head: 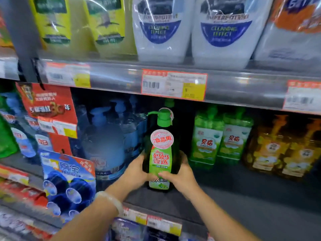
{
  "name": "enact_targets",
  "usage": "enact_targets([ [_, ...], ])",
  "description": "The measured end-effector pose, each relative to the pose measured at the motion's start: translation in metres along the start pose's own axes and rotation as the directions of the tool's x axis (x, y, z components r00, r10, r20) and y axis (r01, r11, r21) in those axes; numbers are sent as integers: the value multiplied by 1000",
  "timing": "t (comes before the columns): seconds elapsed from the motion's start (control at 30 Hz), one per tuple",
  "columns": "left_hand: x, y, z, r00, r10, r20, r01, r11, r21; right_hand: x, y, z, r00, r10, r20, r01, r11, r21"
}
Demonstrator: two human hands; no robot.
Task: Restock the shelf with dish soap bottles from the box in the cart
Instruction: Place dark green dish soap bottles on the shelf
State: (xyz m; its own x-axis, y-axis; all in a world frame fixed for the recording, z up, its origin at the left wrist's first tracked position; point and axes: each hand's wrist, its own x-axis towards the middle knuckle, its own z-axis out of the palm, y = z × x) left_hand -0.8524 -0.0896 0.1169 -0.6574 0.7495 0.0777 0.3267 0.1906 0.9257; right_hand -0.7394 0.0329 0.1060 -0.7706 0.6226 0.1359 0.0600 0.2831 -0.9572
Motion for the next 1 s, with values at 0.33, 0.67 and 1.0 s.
enact_targets([
  [0.33,36,-11,-2,998,15,69,-22,993,113,23,-2,8,994,105,-23,-107,977,-186],
  [0.67,47,-9,-3,997,2,73,-8,997,81,39,-9,15,976,209,-65,-218,958,-186],
  [1.0,53,-10,-3,998,-17,59,12,997,75,51,-2,16,971,224,-85,-239,928,-285],
])
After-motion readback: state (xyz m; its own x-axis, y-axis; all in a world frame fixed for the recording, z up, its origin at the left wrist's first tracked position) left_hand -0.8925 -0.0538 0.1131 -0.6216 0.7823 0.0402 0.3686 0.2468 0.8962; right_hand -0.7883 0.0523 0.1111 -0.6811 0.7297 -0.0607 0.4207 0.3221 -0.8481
